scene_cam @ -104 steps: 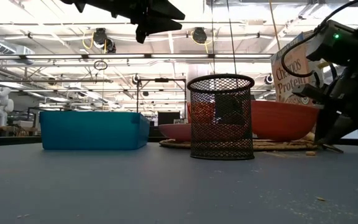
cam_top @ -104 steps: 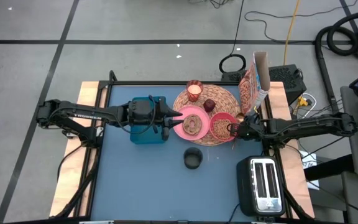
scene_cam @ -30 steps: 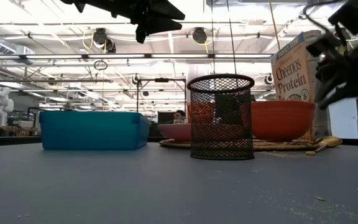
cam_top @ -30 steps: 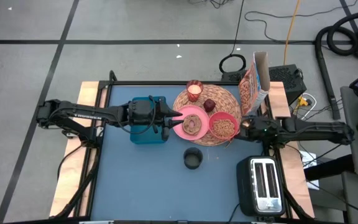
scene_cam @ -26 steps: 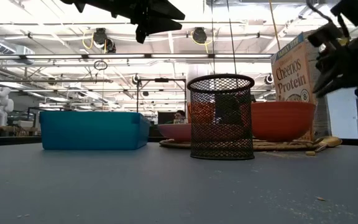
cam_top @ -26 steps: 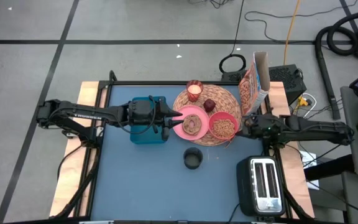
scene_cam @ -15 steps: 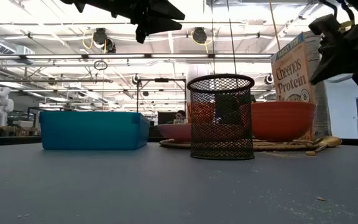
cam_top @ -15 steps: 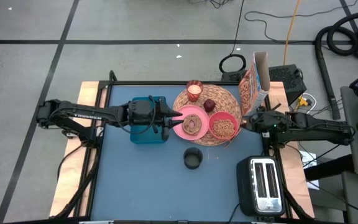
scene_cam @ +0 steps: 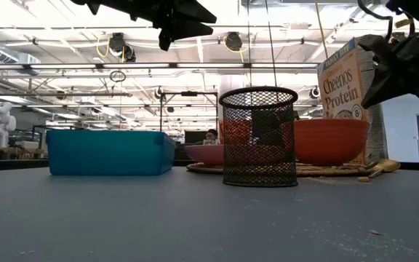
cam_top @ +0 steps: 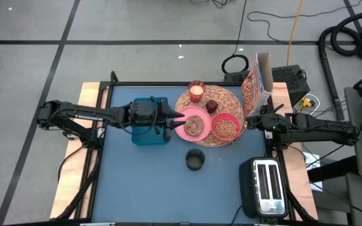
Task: Arrange a breakfast setting
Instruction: Put the gold spoon to the right side of the pink bowl on the brown placemat
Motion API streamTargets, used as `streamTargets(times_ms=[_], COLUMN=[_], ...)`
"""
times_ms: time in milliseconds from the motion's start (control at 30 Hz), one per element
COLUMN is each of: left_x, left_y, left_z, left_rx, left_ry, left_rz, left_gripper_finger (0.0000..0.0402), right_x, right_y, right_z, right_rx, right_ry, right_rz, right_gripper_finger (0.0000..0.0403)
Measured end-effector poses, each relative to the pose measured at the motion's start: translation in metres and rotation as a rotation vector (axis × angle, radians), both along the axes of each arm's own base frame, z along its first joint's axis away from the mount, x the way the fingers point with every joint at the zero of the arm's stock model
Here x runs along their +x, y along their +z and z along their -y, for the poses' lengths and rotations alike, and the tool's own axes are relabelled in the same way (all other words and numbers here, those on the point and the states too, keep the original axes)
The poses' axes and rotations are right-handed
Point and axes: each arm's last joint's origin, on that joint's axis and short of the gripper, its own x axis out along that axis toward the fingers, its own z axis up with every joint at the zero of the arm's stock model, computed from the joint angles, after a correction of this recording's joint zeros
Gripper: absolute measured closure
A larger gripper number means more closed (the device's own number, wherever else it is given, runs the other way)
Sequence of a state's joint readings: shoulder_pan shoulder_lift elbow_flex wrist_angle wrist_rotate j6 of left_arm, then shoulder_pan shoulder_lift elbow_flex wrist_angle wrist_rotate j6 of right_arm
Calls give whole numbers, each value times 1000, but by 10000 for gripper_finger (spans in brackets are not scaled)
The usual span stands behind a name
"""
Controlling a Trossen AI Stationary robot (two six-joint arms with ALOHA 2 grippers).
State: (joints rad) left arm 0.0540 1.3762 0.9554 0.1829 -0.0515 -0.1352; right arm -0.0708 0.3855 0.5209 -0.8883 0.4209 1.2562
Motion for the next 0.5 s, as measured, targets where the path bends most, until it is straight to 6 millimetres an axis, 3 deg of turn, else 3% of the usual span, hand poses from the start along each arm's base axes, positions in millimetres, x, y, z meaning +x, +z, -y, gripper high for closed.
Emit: streamTargets(times_ms=[233,500], left_x=[0,0], left_y=[0,0], left_z=[0,0], left_rx=[0,1], left_ry=[-1,-1], left_rz=[0,0], left_gripper_finger=[252,252], right_x=[0,0], right_y=[0,0], right_z=[0,0], right_rx=[-24,-19], right_ry=[32,29], right_rz=[-20,-20], right_gripper_finger=[369,263])
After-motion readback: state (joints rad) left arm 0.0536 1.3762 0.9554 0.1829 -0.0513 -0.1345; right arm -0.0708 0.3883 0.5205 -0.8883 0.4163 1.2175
